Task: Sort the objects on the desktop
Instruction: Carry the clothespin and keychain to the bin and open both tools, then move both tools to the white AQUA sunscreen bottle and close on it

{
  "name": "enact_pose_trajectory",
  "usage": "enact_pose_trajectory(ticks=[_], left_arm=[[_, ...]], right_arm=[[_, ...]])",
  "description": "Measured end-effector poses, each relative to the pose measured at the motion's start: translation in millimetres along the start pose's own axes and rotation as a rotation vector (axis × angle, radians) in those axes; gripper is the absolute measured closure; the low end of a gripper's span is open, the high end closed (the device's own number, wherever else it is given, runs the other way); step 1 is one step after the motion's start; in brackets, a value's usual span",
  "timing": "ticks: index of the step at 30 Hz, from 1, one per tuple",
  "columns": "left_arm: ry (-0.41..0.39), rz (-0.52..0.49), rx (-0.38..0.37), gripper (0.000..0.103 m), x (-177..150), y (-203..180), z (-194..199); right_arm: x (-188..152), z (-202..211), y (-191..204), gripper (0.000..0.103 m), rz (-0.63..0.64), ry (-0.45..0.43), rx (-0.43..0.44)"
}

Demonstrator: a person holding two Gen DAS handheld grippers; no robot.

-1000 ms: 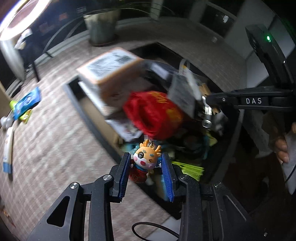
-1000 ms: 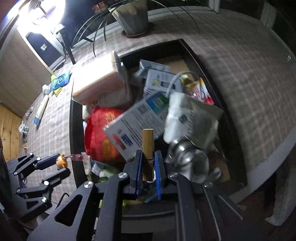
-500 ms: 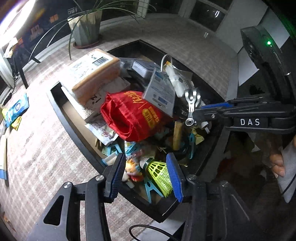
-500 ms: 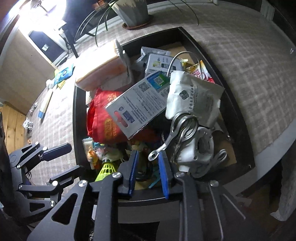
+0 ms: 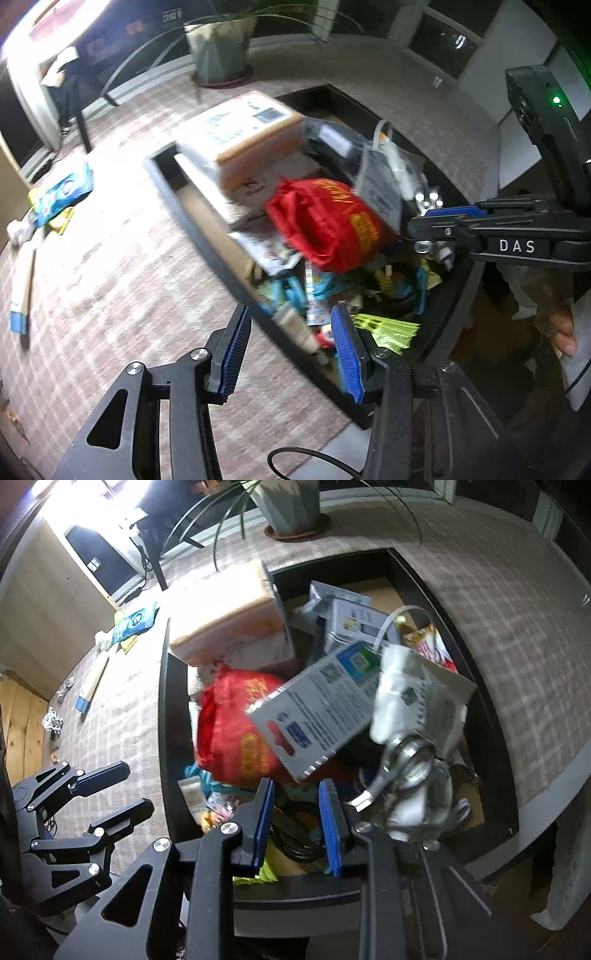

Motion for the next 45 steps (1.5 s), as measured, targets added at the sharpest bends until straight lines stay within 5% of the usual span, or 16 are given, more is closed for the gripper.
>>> enact_pose_trajectory(ticks=[18, 31, 45], left_arm=[[-0.120, 0.169, 0.141, 0.061, -35.2, 93.9, 51.7], [-0.130, 0.277, 0.147, 0.061, -62.4, 159.5, 63.8], [-0.112, 0.443, 0.149, 0.061, -71.2, 277.5, 60.5]], right_arm=[[14.9, -3.4, 126.4, 0.078, 0.186, -0.039, 0.005], [32.9, -16.3, 205.2, 0.076, 0.264, -0.032, 0.034], [89.6, -54.8, 294.6, 0.070, 0.313, 0.004, 0.101]])
Point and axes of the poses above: each gripper's, at about its wrist camera, not at the fingertips, and z roughly against the way its jaws point, y to its left, x to its top, the point moved 4 cm from there along -z, roughly the way its jaws point, and after that the axes turned 10 degrees about y, right-handed, at the moved point
